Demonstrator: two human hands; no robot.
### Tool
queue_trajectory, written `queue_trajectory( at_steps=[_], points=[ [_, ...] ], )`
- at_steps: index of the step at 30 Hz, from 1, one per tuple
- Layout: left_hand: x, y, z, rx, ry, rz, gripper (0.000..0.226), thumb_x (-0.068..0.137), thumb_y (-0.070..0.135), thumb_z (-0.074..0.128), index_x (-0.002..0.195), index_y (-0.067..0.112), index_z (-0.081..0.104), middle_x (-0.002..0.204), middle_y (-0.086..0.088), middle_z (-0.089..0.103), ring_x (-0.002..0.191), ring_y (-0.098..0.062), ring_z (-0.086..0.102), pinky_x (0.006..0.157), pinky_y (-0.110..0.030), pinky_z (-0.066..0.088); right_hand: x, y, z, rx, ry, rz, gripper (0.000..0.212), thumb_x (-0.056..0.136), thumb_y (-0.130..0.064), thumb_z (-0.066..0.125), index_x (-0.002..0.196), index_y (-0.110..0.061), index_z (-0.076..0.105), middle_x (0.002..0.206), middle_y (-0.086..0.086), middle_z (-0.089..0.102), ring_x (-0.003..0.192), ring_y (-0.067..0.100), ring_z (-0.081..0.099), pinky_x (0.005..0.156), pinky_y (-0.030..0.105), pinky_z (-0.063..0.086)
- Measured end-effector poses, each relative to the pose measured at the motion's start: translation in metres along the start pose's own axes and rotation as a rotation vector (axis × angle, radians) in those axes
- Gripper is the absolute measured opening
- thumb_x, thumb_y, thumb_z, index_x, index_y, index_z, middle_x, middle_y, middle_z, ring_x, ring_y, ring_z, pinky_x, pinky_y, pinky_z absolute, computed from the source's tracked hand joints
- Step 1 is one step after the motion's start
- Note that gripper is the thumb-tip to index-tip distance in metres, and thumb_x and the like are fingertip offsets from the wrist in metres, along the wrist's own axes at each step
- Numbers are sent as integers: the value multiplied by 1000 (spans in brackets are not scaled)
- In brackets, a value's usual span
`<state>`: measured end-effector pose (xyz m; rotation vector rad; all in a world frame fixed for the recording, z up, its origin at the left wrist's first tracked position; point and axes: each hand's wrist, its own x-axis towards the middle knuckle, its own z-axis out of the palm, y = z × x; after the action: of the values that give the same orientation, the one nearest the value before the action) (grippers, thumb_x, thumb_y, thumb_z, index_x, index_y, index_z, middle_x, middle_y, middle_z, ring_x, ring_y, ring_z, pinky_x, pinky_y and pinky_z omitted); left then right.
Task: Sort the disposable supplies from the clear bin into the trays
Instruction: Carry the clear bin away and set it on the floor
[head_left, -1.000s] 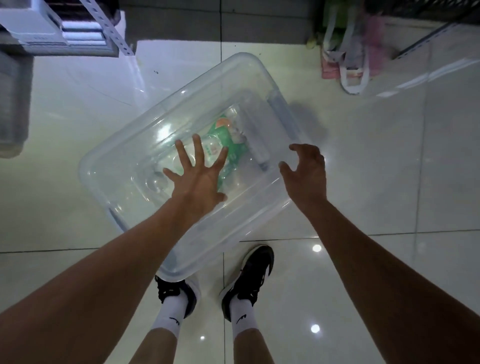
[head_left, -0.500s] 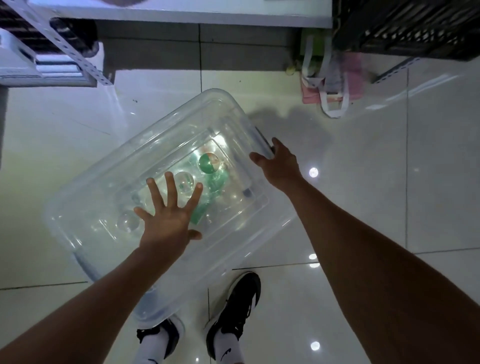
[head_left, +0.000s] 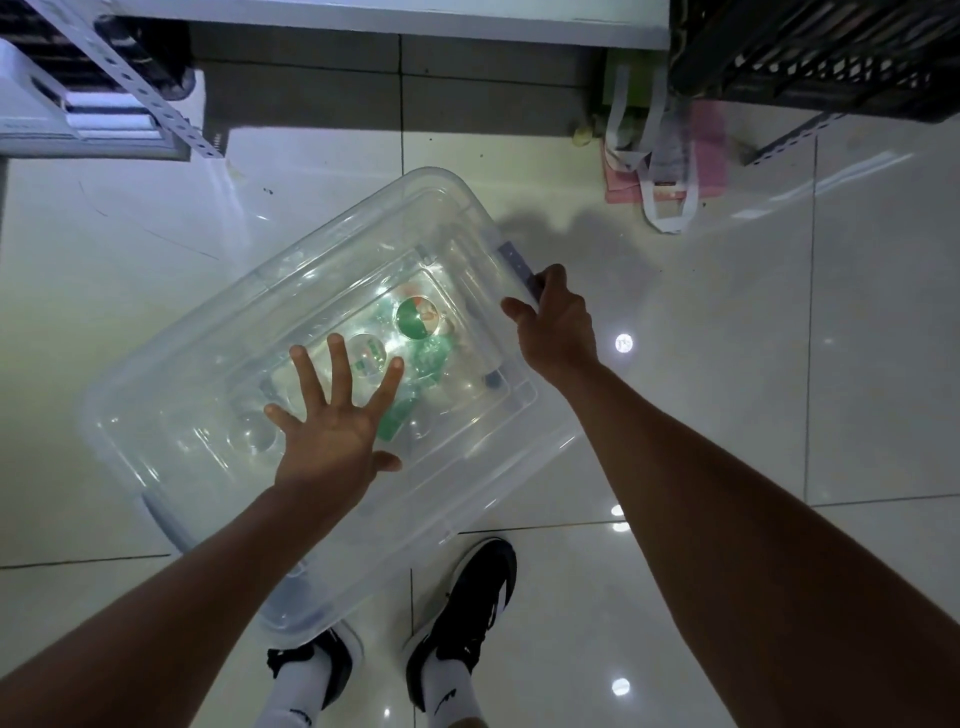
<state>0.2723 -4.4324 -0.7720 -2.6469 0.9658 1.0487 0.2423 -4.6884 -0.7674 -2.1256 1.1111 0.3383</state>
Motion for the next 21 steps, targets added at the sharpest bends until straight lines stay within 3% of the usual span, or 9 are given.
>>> queue_trajectory(
  at_steps=[9,12,16,21],
  points=[
    [5,-14,-19,20,-19,98,116,81,54,72,152,46,-20,155,-12,-44,138,-48,-41,105,-81,20,-15,10,7,20,73,63,32,97,-32,57,117,-10,47,111,17,66,102,40,63,90,46,49],
    [27,-33,-44,89,-6,224,109,82,47,74,156,45,-5,160,-6,-37,142,-38,-39,110,-76,9,-39,22,15,178,170,250,37,97,-33,56,128,-13,48,120,14,65,109,37,62,95,42,48],
    [33,-44,-57,50,103,274,77,92,31,67,157,29,25,168,-9,-3,153,-33,-13,119,-61,14,-87,36,40,332,231,559,43,99,-36,51,135,-13,44,126,20,62,112,40,60,96,43,46],
    [-20,-33,-9,-63,119,233,68,96,30,57,157,28,27,168,-7,-8,153,-30,-16,122,-59,6,-156,27,85,618,179,888,51,100,-36,48,138,-5,34,125,20,56,116,40,56,90,35,41]
  ],
)
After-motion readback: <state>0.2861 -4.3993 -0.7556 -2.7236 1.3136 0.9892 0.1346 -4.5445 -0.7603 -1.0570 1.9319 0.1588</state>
